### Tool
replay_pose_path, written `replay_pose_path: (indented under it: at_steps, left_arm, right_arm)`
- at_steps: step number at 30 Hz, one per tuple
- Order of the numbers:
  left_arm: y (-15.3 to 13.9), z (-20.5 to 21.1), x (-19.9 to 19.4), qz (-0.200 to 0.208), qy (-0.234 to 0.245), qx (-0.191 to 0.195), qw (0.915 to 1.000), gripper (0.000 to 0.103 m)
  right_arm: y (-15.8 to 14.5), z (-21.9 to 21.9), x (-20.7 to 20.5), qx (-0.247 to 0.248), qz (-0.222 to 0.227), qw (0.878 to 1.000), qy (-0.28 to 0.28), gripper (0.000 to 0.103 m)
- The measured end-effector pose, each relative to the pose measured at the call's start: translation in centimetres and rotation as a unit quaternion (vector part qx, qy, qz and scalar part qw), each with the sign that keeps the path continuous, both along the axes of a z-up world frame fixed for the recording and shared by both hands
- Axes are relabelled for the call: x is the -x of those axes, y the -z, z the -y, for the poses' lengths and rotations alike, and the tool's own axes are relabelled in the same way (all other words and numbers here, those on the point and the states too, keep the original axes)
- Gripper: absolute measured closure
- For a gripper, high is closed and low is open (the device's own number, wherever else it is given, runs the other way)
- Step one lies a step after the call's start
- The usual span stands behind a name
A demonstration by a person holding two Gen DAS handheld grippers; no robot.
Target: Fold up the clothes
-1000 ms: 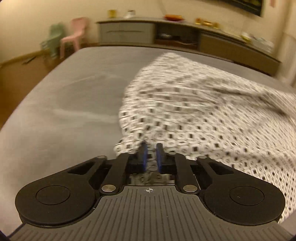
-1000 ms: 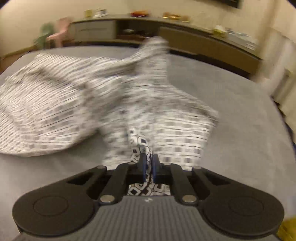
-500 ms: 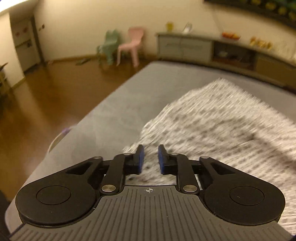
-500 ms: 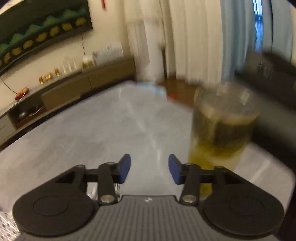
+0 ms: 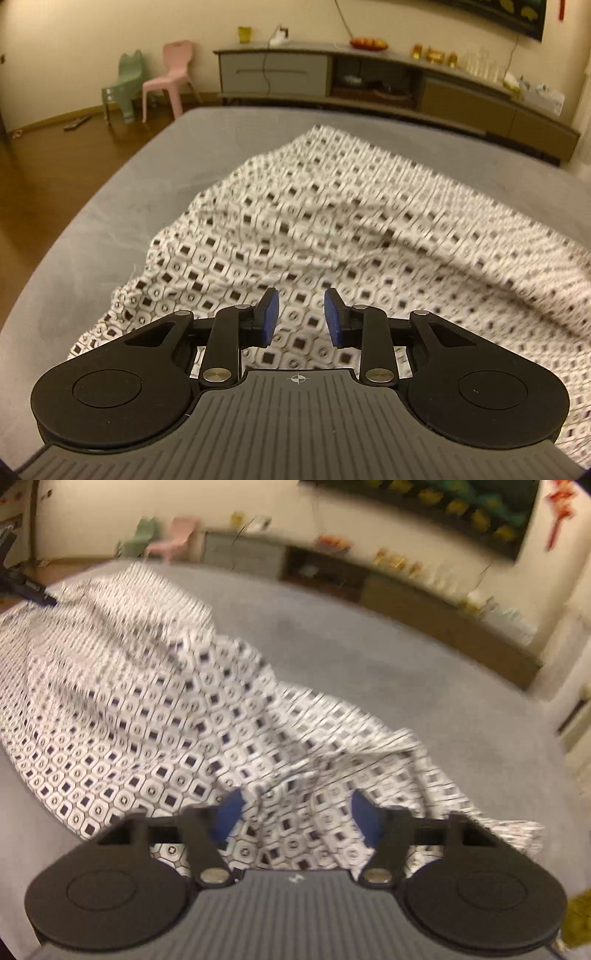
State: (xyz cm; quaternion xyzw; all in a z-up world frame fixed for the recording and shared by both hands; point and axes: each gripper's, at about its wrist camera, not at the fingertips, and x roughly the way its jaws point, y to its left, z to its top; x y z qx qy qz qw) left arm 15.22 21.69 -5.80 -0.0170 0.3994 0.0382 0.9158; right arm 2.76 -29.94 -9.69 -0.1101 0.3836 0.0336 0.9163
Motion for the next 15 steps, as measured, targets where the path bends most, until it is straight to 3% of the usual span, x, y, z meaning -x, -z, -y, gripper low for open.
replay_pose_path:
  at_steps: [1,4,6,8,9,10,14,15]
  left_arm:
    - [0.6,-0.4,-0.2,-0.007,-0.004,-0.008,0.9999,0.088]
    - [1.1,-1.7,-0.4,-0.011,-0.022,-0.016,0.9996,0.073]
    - [1.2,-2.5,-0.5,-0.012,-0.036,-0.012,0.9992,0.073]
    - [1.1,-3.0,-0.6,-0.011,-0.046,-0.022,0.9986,0.073]
    - [1.1,-3.0,-0.6,-0.01,-0.051,-0.037,0.998,0.073]
    - [1.1,-3.2,-0.6,-0.01,-0.058,-0.049,0.9971,0.073]
    - [1.2,-4.1,-0.5,-0.01,-0.076,-0.064,0.995,0.073]
    - [1.2,-4.2,-0.5,-0.009,-0.078,-0.063,0.9949,0.072]
  right_arm:
    - [-0.1,0.4,-0.6,-0.007,-0.007,1.0,0.009,0.097]
    - [-0.7,2.2,-0.6,0.004,0.001,0.998,0.055,0.1]
    - [-1.4,3.5,0.2,0.024,0.018,0.995,0.093,0.099]
    - [-2.0,4.8,0.9,0.043,0.034,0.99,0.131,0.091]
    - [-2.3,5.4,1.3,0.052,0.042,0.987,0.149,0.078]
    - [-2.6,6.1,1.7,0.062,0.05,0.983,0.168,0.072]
    - [-3.9,8.7,3.3,0.1,0.082,0.962,0.241,0.059]
    - [-4.0,6.7,3.6,0.088,0.083,0.976,0.181,0.053]
